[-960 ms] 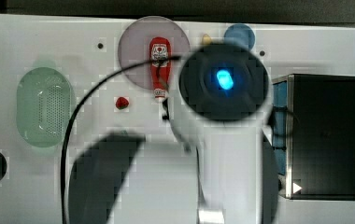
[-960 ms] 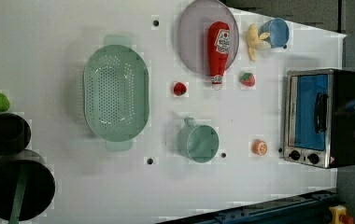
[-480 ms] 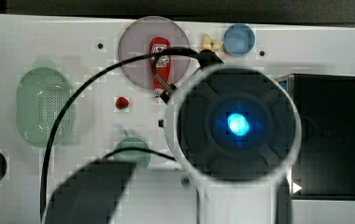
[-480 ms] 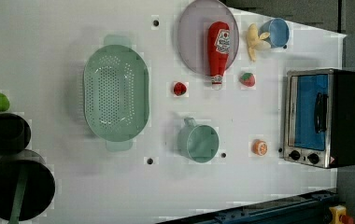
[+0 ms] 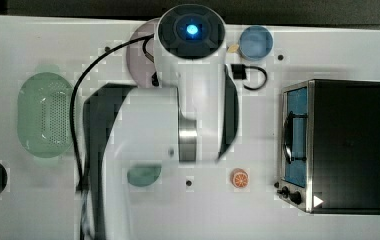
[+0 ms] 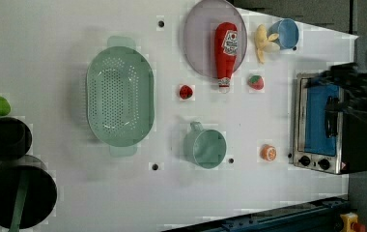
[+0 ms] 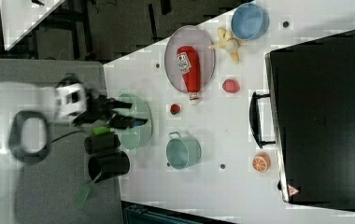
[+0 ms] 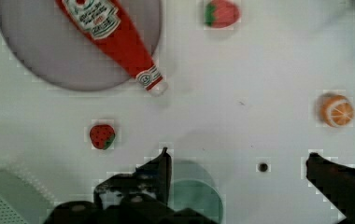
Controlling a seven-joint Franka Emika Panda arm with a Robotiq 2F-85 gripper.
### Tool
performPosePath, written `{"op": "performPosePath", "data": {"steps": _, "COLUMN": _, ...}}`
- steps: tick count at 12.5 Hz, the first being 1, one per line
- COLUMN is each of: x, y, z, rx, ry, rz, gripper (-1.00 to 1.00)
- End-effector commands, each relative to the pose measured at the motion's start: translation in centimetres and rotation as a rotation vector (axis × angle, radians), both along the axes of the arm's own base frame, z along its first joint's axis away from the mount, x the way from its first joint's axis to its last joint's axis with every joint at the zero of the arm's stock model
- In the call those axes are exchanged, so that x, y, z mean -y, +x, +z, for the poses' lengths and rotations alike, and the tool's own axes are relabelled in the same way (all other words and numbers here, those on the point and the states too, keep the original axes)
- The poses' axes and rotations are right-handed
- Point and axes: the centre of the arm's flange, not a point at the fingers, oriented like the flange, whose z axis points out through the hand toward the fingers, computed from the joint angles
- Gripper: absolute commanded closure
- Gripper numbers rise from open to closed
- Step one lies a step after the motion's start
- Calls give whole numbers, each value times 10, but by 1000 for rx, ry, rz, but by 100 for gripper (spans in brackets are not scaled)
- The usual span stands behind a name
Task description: Pick ketchup from plate and place it on table.
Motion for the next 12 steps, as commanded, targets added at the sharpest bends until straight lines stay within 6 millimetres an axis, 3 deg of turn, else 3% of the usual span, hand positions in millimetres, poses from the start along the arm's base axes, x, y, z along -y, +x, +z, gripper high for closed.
{"op": "performPosePath", "data": {"steps": 1, "x": -16, "y": 11, "z": -42, "rx": -14, "ry": 43, "rz": 237, "gripper": -100}}
{"op": "performPosePath", "data": {"steps": 7, "x": -37, "y": 53, "z": -155, "rx": 61, "ry": 43, "rz": 493, "gripper": -100}}
{"op": "performPosePath", "data": {"steps": 12, "x": -53, "y": 89, "z": -212, "rx": 181, "ry": -49, "rz": 627, "gripper": -100}}
